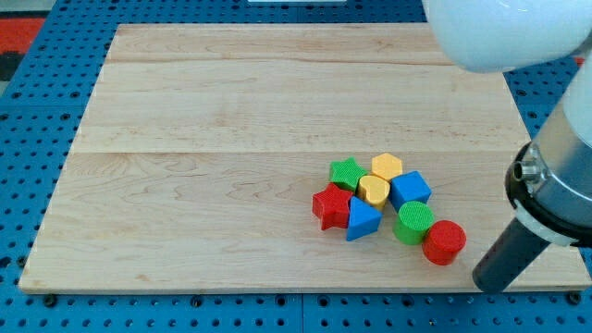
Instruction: Move the green circle at the bottom right of the triangle
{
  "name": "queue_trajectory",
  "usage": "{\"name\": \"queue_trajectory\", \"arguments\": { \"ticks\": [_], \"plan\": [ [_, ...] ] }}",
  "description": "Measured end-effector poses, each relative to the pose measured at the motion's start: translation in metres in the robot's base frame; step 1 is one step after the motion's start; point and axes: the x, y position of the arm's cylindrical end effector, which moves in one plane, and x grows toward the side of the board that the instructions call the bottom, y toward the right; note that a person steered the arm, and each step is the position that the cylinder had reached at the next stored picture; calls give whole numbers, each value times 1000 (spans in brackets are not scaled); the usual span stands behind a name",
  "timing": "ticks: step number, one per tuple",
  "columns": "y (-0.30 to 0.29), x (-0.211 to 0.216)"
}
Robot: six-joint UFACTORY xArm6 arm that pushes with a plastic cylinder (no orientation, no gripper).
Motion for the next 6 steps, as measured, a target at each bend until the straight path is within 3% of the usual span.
{"name": "queue_trajectory", "arguments": {
  "ticks": [5, 6],
  "plan": [
    [-36, -82],
    [-50, -82]
  ]
}}
